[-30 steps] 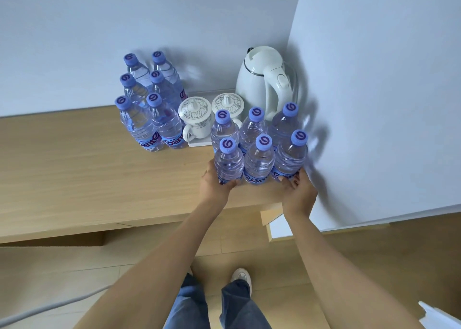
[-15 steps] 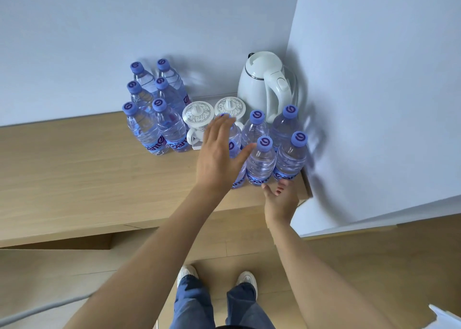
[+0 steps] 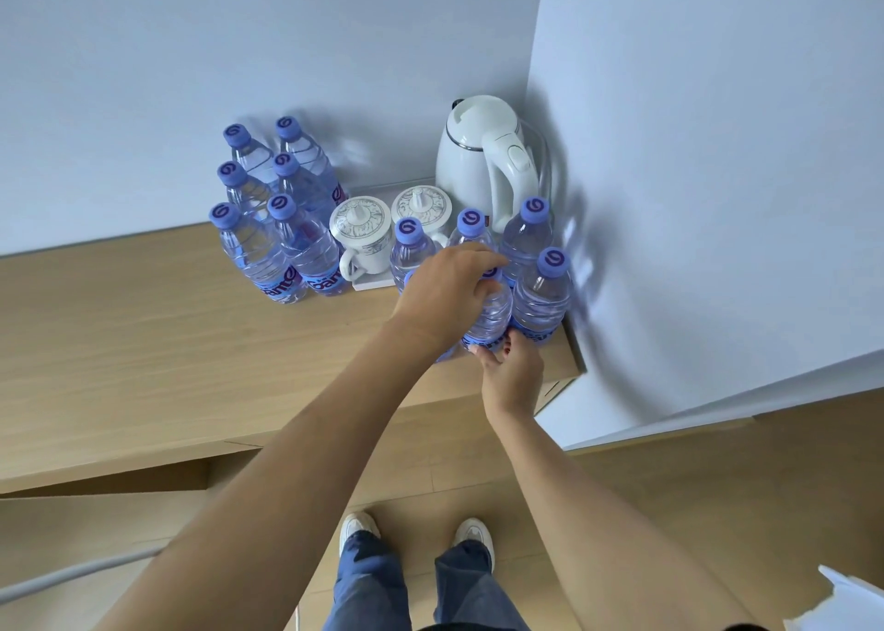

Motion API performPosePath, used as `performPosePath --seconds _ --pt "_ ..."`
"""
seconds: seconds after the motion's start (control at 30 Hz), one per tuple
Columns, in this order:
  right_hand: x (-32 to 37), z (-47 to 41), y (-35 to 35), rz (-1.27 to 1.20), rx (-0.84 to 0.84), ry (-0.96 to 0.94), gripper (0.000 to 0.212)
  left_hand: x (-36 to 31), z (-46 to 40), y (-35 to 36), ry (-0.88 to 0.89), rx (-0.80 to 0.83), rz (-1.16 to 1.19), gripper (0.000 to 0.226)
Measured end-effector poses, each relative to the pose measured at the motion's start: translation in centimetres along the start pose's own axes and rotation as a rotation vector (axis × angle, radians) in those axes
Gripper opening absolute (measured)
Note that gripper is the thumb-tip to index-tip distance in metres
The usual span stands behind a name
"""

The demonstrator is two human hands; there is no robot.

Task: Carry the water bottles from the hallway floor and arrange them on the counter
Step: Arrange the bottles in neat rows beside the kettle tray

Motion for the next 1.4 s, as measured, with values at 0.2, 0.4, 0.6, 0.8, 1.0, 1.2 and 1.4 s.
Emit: performPosePath --seconds 0.2,0.4,0.6,0.8,1.0,1.2,1.4 --pt "0.2 0.1 -0.1 0.02 0.011 0.007 0.036 0.0 0.1 0.1 0.008 -0.015 0.019 0.03" --pt "0.2 0.1 -0.4 0.007 0.023 0.004 0.034 -0.2 0.3 0.2 0.03 -0.016 -0.008 0.031" --pt "-1.3 0.3 -2.0 -0.052 -0.054 0.1 0.033 -0.8 0.0 0.4 0.009 0.057 -0.109 0.037" --pt "-2.1 -1.6 -4.3 -0.123 -0.082 0.111 0.052 -3.7 -2.3 1.6 0.032 0.11 -0.134 0.038" --pt "-2.0 -2.9 -4.2 -0.143 -0.056 0.077 0.055 -4.3 -4.1 2.9 -0.011 0.177 -0.184 0.034" --pt "-2.2 -3.2 -3.9 -0.126 -0.095 0.063 0.056 -4.1 -4.5 3.3 -0.013 0.16 -0.208 0.033" --pt "-2.2 -3.5 -3.9 -0.14 -0.092 0.067 0.055 -4.2 -4.6 3.0 -0.015 0.148 -0.202 0.032"
Point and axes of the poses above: each hand's wrist, its own z-axis away from the middle knuckle, its own y-axis out of the palm, x = y × z, the point moved 3 cm from there along -z, towards the middle knuckle
